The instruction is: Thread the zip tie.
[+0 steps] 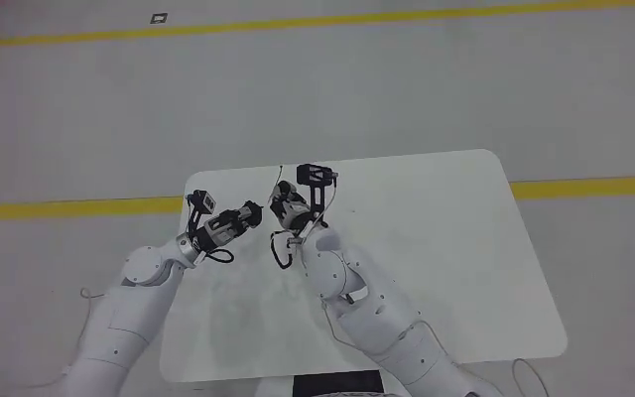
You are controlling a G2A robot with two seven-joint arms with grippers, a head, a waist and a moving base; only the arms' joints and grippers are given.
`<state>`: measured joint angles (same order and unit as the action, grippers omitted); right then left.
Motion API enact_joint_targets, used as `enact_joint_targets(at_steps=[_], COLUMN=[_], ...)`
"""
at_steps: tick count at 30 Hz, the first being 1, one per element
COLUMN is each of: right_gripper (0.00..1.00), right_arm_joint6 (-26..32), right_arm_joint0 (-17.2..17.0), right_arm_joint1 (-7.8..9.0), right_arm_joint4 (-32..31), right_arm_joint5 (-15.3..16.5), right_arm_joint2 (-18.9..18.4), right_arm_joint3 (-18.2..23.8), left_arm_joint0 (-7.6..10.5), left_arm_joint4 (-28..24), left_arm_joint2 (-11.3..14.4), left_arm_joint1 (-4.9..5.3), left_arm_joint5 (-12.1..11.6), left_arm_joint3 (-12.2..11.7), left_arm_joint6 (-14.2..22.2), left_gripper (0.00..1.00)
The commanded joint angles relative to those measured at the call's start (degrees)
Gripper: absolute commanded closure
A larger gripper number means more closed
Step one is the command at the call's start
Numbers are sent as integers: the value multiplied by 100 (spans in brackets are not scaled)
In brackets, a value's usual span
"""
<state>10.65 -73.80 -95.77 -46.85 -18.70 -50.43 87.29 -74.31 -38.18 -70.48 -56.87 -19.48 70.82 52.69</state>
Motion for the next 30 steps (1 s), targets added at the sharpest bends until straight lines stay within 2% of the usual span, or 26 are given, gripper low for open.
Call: enact_joint_targets(at_steps=[1, 8, 11, 30], right_gripper=[100, 100, 100, 100], right_arm_joint6=[-47, -105, -118, -282], right_arm_joint0=[39, 48, 18, 234], right_arm_joint1=[-2, 0, 9, -64], right_arm_joint4=[-128, -212, -283, -306], right_arm_joint5=[0, -33, 87, 188], right_arm_joint2=[40, 44, 74, 167], right_arm_joint3=[-55, -66, -113, -517], left_arm_joint0=[0, 0, 0, 0], left_arm_joint4=[0, 0, 0, 0], left_arm_joint2=[0, 0, 0, 0], left_arm_joint1=[0, 0, 0, 0], left_arm_joint5=[0, 0, 0, 0], left_arm_joint3=[0, 0, 0, 0], left_arm_joint6=[0, 0, 0, 0], left_gripper=[100, 100, 100, 100])
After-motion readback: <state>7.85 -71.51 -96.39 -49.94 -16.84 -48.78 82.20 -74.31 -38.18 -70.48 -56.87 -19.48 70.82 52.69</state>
